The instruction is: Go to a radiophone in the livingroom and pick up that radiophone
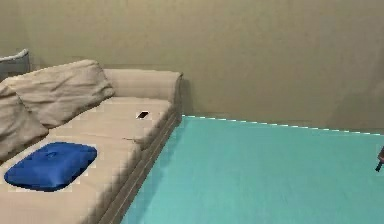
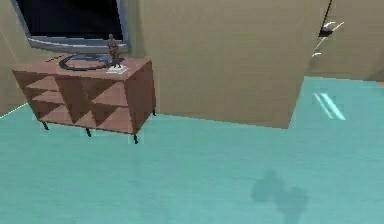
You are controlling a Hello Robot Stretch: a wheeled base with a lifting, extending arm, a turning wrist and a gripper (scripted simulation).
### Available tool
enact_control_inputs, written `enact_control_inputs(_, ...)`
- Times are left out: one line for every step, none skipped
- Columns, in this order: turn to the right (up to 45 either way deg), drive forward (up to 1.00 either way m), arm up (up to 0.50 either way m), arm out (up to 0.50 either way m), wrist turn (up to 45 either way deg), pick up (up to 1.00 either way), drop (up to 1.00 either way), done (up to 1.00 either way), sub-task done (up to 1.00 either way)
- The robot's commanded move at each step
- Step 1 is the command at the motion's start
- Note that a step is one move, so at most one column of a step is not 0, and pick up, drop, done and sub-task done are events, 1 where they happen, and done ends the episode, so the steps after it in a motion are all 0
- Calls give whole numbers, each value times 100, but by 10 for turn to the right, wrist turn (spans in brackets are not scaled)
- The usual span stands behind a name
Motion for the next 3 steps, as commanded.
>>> enact_control_inputs(0,100,0,0,0,0,0,0,0)
enact_control_inputs(-60,0,0,0,0,0,0,0,0)
enact_control_inputs(0,30,0,0,0,0,0,0,0)
